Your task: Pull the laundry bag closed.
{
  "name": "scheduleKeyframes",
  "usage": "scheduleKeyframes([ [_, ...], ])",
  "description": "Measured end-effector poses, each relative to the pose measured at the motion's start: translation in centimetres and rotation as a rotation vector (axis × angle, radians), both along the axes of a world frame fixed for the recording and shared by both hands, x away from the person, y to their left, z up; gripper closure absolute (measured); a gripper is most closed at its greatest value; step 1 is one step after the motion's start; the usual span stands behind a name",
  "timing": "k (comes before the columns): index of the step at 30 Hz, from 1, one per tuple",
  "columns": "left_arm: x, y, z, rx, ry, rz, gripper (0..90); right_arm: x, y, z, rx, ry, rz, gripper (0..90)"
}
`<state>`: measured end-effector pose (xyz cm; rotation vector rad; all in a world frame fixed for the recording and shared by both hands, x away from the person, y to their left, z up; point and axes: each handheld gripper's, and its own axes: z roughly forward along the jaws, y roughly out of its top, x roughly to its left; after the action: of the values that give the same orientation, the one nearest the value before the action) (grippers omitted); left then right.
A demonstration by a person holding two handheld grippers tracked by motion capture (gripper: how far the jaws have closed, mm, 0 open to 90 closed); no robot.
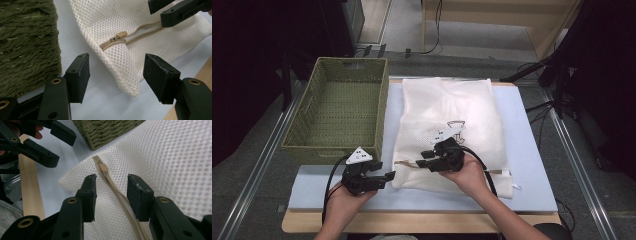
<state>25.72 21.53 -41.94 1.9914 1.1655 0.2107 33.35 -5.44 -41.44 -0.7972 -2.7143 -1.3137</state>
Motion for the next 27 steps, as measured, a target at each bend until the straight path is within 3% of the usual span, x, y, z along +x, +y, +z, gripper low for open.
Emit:
scheduleKeyframes([
  [11, -0.1, 0.1, -0.1, -0.006, 0.007, 0.003, 38.6, 0.9, 2.6, -0.6, -0.001, 0.01, 0.035, 68.3],
  [20, -0.1, 0.4, -0.1, -0.021, 0.008, 0.006, 38.7, 2.1, 4.4, -1.8, -0.006, 0.044, 0.053, 66.3],
  [23, 0.0, 0.5, -0.1, -0.027, 0.005, 0.008, 38.7, 2.3, 4.9, -2.6, -0.021, 0.07, 0.061, 64.6],
  [27, 0.1, 0.7, -0.2, -0.031, 0.007, 0.016, 38.8, 2.3, 5.4, -3.3, -0.048, 0.06, 0.065, 70.2],
])
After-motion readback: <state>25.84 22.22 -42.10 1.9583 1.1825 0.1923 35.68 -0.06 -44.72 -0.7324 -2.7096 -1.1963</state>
